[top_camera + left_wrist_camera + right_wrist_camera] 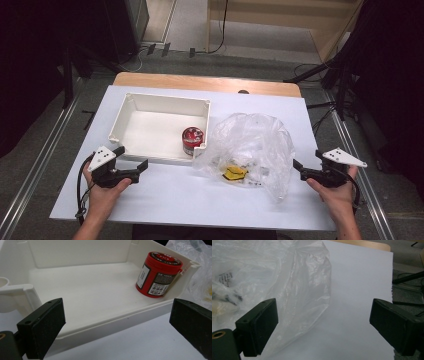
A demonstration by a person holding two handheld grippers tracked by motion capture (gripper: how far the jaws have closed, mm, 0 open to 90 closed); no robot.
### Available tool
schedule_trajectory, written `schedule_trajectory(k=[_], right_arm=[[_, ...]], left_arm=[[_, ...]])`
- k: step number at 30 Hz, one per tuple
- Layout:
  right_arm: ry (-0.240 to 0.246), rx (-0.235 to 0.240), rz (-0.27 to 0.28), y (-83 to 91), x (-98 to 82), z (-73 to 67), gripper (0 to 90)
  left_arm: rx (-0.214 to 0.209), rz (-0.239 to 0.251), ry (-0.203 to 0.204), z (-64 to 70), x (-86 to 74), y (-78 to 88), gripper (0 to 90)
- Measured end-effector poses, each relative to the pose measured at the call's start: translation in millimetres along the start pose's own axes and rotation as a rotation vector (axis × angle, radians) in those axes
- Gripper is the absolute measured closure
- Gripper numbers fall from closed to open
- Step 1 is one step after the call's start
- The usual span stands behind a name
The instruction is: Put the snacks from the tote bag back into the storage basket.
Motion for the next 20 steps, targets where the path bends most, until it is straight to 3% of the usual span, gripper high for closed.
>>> schedule_trajectory(k=[9, 20], right_arm=[[-0.049, -0.006, 0.026, 1.4, -8.1, 13.8, 8.5], [-0.077, -0.006, 0.04, -2.7, -13.4, 15.7, 9.5]], left_arm=[[0.003, 0.002, -0.003, 0.2, 0.0, 0.2, 0.3], [0.007, -0.002, -0.004, 0.4, -0.9, -1.5, 0.3]])
Point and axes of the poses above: each handheld gripper's, and its own axes: y roughly backward along the jaws, x roughly out of its top, z roughly to its right, the point moved 1 cm from there along -y, roughly forward along the jaws, and after that the axes turned 2 degrees about z, right-handed, at the moved point
